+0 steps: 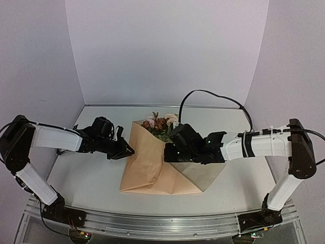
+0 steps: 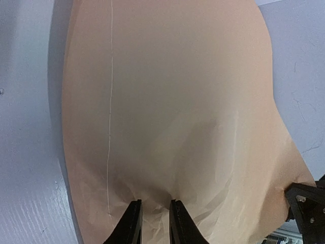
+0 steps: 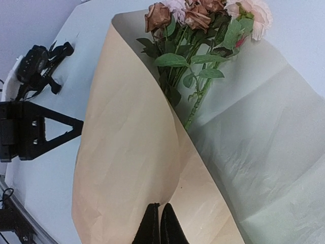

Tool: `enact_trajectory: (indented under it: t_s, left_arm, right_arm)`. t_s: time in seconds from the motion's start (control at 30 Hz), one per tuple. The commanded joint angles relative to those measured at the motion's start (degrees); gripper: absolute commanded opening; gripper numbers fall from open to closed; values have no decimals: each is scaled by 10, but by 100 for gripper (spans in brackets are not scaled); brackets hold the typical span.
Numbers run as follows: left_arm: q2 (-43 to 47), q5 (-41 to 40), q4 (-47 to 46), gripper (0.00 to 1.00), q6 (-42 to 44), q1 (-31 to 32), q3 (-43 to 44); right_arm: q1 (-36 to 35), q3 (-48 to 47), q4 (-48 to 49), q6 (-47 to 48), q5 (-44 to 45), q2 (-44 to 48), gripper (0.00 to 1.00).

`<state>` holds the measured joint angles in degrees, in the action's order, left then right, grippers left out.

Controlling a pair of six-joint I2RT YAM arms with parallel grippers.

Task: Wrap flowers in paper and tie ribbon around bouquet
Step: Press the fold line on the 2/3-folded wrapping paper.

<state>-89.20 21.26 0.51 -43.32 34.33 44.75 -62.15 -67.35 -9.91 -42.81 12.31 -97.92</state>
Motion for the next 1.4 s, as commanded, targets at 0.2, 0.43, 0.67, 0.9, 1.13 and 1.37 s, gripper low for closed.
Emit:
enact_trajectory:
  t_s: [0.2,0.43,0.67,0.9,1.13,1.37]
  left_arm:
    - [45,79,-11,14,17,51,-69]
    - [8,56,-14,11,-6,86,-76]
    - [-34,63,-13,10,4,94,-70]
    - [8,81,-11,18,23,120,-63]
    - [25,123,-9,20,52,142,-48]
    - [-26,152,-22,15,51,168,-39]
  right_arm:
    - [-3,17,7,-7,48,-38,0]
    - [-3,55,10,-39,64,-25,0]
    - [-4,86,24,-57,55,-18,0]
    - [-3,81,25,-62,34,-15,5]
    - [-3,60,-3,-52,37,4,9]
    - [1,46,-33,-60,43,12,10]
